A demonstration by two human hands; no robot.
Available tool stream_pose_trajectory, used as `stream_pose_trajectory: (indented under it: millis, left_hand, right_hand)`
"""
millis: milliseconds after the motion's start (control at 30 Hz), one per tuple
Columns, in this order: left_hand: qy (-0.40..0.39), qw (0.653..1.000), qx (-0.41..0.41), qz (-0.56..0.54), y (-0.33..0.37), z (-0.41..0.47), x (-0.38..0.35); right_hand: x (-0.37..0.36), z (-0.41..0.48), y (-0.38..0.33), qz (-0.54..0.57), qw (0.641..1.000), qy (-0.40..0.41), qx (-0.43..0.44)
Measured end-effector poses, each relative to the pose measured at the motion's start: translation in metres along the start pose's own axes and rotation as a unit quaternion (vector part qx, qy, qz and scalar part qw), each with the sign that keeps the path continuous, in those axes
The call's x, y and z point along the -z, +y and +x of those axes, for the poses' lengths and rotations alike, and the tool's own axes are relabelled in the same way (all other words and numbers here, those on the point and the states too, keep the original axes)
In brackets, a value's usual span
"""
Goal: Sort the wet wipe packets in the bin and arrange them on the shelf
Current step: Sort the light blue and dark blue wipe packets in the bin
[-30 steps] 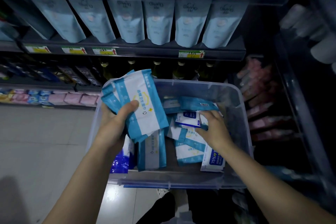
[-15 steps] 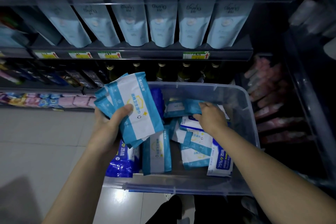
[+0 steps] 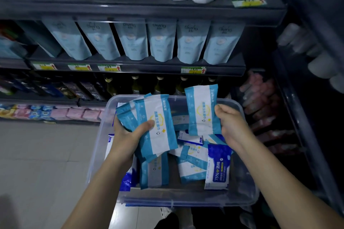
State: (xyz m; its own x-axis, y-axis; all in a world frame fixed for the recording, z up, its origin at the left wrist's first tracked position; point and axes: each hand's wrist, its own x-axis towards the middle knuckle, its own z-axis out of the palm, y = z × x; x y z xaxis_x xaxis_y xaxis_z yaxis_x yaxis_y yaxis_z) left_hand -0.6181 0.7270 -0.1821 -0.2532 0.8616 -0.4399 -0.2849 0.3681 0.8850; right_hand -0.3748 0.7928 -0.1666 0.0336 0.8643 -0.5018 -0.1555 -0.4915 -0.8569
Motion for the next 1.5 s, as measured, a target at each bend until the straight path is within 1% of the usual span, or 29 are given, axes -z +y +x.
stream_pose_trajectory:
  millis: [67,167,333,467,533,600,667,700,767,833,933,1033,1133,1200,1333,1500]
  left_hand:
    - [0.001,1.000,0.006,-0.001,-0.003,0.001,-0.003]
    - [-0.006,1.000,0.014,0.000,-0.005,0.000,-0.006]
    - [-0.005,1.000,0.014,-0.004,-0.002,-0.006,-0.015]
    - [-0.014,1.000,0.018,-0.011,-0.004,-0.013,-0.018]
    - [-0.022,0.999,0.028,-0.017,-0.006,-0.016,-0.021]
    - [-0.038,0.998,0.033,-0.023,-0.008,-0.020,-0.024]
    - [-0.063,0.997,0.044,-0.024,-0.011,-0.023,-0.027]
    - [-0.074,0.996,0.050,-0.023,-0.011,-0.025,-0.027]
    - [-0.096,0.994,0.052,-0.016,-0.013,-0.027,-0.028]
    - [-0.115,0.992,0.043,-0.002,-0.014,-0.032,-0.030]
    - [-0.150,0.988,0.031,0.026,-0.022,-0.041,-0.037]
    - [-0.203,0.975,0.049,0.079,-0.036,-0.048,-0.049]
    - [-0.228,0.965,0.091,0.090,-0.050,-0.052,-0.061]
    - [-0.240,0.959,0.110,0.100,-0.056,-0.054,-0.068]
    - [-0.244,0.956,0.112,0.115,-0.055,-0.051,-0.064]
    - [-0.217,0.963,0.110,0.112,-0.051,-0.048,-0.050]
  right_hand:
    - [0.000,-0.007,-0.006,0.046,0.998,-0.031,-0.027]
    - [0.001,-0.014,-0.008,0.072,0.995,-0.051,-0.049]
    - [-0.002,-0.026,-0.006,0.085,0.992,-0.074,-0.050]
    - [-0.009,-0.035,-0.004,0.113,0.990,-0.068,-0.049]
    - [-0.014,-0.042,-0.002,0.090,0.991,-0.095,-0.035]
    - [-0.021,-0.051,0.004,0.032,0.991,-0.126,-0.019]
    - [-0.027,-0.057,0.012,-0.018,0.990,-0.137,-0.012]
    - [-0.030,-0.058,0.015,-0.025,0.990,-0.136,-0.014]
    - [-0.030,-0.060,0.017,-0.005,0.989,-0.145,-0.034]
    - [-0.026,-0.061,0.017,0.010,0.983,-0.173,-0.065]
    - [-0.015,-0.064,0.021,-0.020,0.974,-0.208,-0.088]
    - [-0.003,-0.066,0.028,-0.024,0.973,-0.208,-0.096]
    - [0.008,-0.065,0.034,-0.017,0.979,-0.184,-0.090]
    - [0.013,-0.065,0.038,-0.004,0.979,-0.171,-0.106]
    - [0.007,-0.066,0.043,0.047,0.973,-0.175,-0.141]
    - [-0.012,-0.062,0.052,0.057,0.968,-0.187,-0.159]
